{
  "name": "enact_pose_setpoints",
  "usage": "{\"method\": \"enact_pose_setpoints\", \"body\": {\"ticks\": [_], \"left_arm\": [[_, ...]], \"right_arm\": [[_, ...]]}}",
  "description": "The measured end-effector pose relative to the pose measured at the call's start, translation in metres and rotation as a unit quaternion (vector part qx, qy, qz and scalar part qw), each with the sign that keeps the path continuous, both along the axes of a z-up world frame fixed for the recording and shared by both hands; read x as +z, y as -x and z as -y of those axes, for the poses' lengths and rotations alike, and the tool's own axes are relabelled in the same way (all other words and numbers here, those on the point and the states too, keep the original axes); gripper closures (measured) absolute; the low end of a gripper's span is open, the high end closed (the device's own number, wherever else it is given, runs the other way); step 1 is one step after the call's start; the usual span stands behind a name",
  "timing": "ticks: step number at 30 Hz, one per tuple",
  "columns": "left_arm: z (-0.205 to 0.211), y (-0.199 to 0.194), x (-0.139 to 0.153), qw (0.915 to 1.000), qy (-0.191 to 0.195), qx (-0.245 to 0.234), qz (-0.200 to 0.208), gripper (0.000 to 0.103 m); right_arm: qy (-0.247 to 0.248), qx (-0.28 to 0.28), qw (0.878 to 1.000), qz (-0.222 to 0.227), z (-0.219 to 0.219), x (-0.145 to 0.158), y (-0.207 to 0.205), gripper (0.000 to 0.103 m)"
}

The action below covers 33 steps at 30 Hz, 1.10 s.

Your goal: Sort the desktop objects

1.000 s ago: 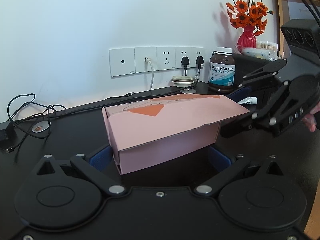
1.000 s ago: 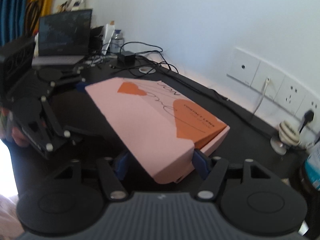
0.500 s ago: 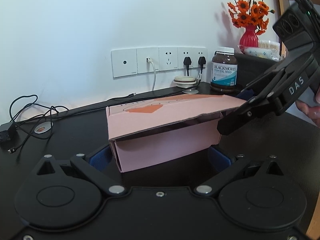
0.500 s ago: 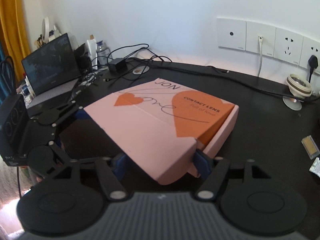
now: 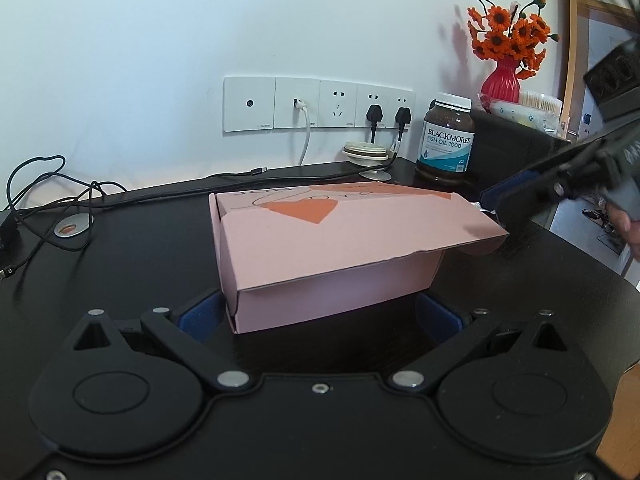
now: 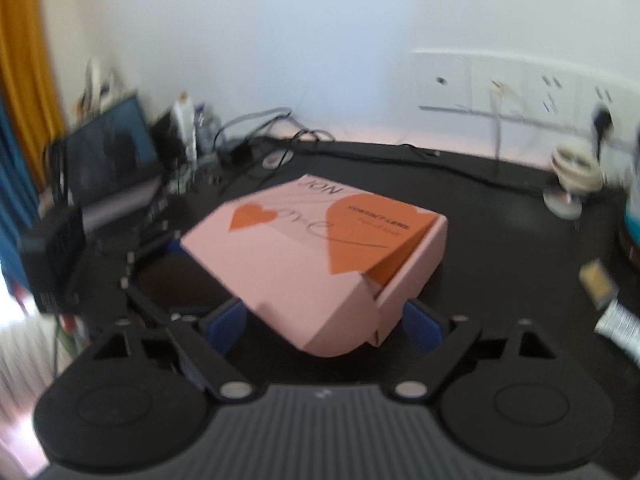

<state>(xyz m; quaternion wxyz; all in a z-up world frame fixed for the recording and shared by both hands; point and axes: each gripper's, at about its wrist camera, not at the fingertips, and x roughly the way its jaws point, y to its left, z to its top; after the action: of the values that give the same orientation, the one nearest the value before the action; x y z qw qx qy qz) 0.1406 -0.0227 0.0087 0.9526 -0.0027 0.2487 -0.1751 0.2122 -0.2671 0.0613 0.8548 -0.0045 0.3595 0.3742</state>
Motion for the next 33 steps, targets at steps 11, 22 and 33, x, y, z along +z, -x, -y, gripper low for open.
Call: {"method": "enact_pose_setpoints", "body": {"ticks": [11, 22, 33], "left_arm": [[0.007, -0.005, 0.008, 0.9992, -0.032, 0.001, -0.023, 0.000], [0.018, -0.007, 0.009, 0.9978, -0.054, 0.018, -0.032, 0.000], [0.018, 0.002, 0.021, 0.9984, -0.053, 0.007, -0.019, 0.000]], "right_arm": [[0.039, 0.100, 0.994, 0.002, -0.031, -0.007, -0.022, 0.017], [0.132, 0.138, 0.981, 0.045, -0.045, -0.008, -0.004, 0.037], [0.071, 0.097, 0.993, -0.006, -0.022, -0.006, -0.011, 0.028]]}}
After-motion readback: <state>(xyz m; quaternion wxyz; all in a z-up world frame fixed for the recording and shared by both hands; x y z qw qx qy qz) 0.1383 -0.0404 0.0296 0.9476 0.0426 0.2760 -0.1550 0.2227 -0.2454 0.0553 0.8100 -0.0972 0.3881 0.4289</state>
